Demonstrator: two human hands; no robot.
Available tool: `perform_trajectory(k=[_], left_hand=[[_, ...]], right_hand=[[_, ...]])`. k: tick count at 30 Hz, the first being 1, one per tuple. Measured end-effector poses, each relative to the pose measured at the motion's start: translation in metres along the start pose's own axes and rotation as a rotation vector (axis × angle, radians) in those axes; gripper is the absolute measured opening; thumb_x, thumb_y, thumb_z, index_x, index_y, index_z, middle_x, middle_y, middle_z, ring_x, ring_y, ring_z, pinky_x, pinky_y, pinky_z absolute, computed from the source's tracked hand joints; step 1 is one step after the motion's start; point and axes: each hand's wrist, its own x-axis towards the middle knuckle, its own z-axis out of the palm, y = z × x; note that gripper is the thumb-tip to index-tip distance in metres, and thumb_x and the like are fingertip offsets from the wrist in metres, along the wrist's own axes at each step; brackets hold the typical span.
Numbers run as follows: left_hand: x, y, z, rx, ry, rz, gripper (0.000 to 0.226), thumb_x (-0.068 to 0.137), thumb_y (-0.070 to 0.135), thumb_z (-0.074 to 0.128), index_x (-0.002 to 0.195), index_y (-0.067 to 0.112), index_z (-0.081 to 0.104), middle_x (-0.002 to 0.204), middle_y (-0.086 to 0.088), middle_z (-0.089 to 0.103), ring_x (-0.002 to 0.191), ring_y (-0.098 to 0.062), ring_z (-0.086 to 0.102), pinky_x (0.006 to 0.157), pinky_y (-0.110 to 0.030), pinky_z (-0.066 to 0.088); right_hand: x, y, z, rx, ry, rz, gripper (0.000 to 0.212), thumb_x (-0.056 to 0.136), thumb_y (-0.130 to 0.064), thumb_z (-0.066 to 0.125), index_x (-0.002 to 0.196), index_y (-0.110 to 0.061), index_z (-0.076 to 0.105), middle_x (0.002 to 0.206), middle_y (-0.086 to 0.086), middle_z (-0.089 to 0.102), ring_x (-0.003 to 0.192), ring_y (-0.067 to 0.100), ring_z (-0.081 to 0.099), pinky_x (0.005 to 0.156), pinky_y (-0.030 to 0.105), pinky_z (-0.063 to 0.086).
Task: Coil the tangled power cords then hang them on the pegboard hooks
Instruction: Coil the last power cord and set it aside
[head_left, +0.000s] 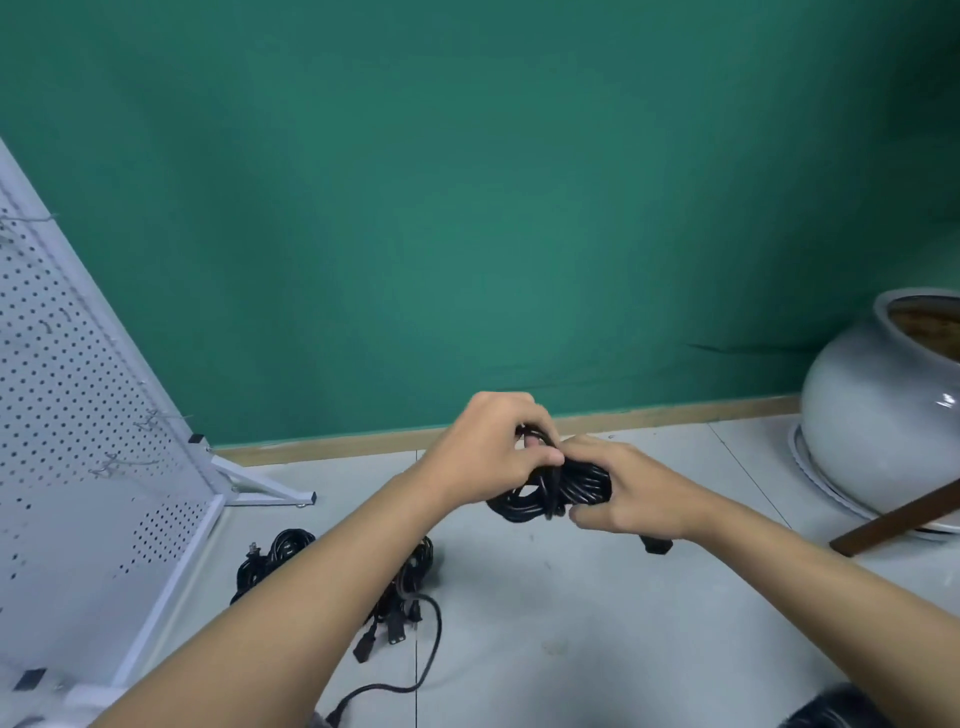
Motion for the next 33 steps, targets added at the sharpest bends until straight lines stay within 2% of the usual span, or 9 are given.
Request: perform_trajectory(k=[3,6,13,16,19,22,24,27,33], left_hand=[[-0.002,-0.005,-0.002,-0.189,0.065,-0.163,0.016,0.076,0.021,0.091,0.083,0.020,0.077,0.075,0.011,0.068,0.063,0.002,0.057,0.066,-0.012,0.042],[0.000,-0.017,-0.003,-0.376,0.087,-0.303,0.034,0.070,0.024,0.096,0.084,0.017,0.067,0.072,0.005,0.067,0.064,-0.008,0.060,0.066,-0.023,0.050],[-0.006,-0.036,-0.007,-0.530,0.031,-0.410,0.023,0.090,0.036,0.079,0.095,0.013,0.075,0.084,0.005,0.075,0.077,-0.005,0.066,0.080,-0.020,0.051],[-0.014,-0.057,-0.005,-0.575,-0.068,-0.513,0.033,0.102,0.041,0.062,0.098,0.011,0.074,0.092,-0.002,0.074,0.086,-0.013,0.068,0.098,-0.038,0.051],[-0.020,-0.073,0.002,-0.583,-0.158,-0.543,0.033,0.109,0.027,0.052,0.100,-0.001,0.065,0.085,-0.005,0.067,0.083,-0.018,0.070,0.100,-0.043,0.050],[-0.020,-0.070,0.009,-0.594,-0.116,-0.553,0.030,0.110,0.022,0.049,0.094,-0.002,0.059,0.071,-0.001,0.054,0.063,-0.017,0.057,0.074,-0.035,0.059],[-0.017,-0.064,0.016,-0.483,-0.071,-0.552,0.032,0.110,0.023,0.047,0.083,0.012,0.061,0.061,0.005,0.050,0.055,-0.013,0.045,0.058,-0.030,0.048],[-0.017,-0.062,0.027,-0.412,-0.116,-0.588,0.031,0.109,0.027,0.046,0.087,0.022,0.068,0.063,0.002,0.050,0.056,-0.016,0.039,0.053,-0.027,0.036],[-0.013,-0.035,0.049,-0.323,-0.213,-0.553,0.038,0.109,0.039,0.041,0.104,0.021,0.075,0.069,-0.002,0.051,0.057,-0.018,0.045,0.055,-0.027,0.039]], right_hand=[[-0.002,-0.020,0.002,0.158,0.009,0.005,0.047,0.078,-0.036,0.090,0.121,-0.037,0.070,0.109,-0.011,0.074,0.101,0.011,0.068,0.092,0.031,0.054],[-0.002,-0.028,0.000,0.204,0.054,0.001,0.045,0.082,-0.029,0.088,0.123,-0.035,0.069,0.110,-0.013,0.076,0.101,0.006,0.070,0.089,0.027,0.054],[-0.004,-0.025,-0.001,0.319,0.121,-0.029,0.068,0.087,-0.018,0.084,0.144,-0.037,0.052,0.129,-0.008,0.069,0.130,0.011,0.059,0.111,0.033,0.044],[-0.006,-0.025,-0.006,0.448,0.150,-0.013,0.064,0.089,-0.011,0.079,0.144,-0.034,0.056,0.123,-0.002,0.072,0.110,0.010,0.068,0.090,0.021,0.052],[-0.006,-0.025,-0.011,0.522,0.192,0.044,0.059,0.090,-0.012,0.078,0.140,-0.037,0.060,0.111,0.007,0.073,0.076,0.019,0.063,0.065,0.030,0.046],[-0.004,-0.024,-0.010,0.595,0.220,0.069,0.059,0.089,-0.017,0.079,0.140,-0.039,0.060,0.104,0.017,0.073,0.075,0.022,0.060,0.068,0.037,0.045],[-0.002,-0.024,-0.009,0.590,0.237,0.090,0.063,0.087,-0.021,0.082,0.142,-0.042,0.058,0.107,0.018,0.072,0.077,0.020,0.062,0.071,0.031,0.048],[0.001,-0.022,-0.005,0.596,0.269,0.110,0.070,0.081,-0.027,0.083,0.145,-0.036,0.056,0.121,0.000,0.073,0.081,0.014,0.068,0.072,0.021,0.050],[0.015,-0.006,0.001,0.521,0.452,0.107,0.071,0.082,-0.036,0.082,0.147,-0.030,0.054,0.132,-0.001,0.064,0.105,0.015,0.068,0.088,0.029,0.053]])
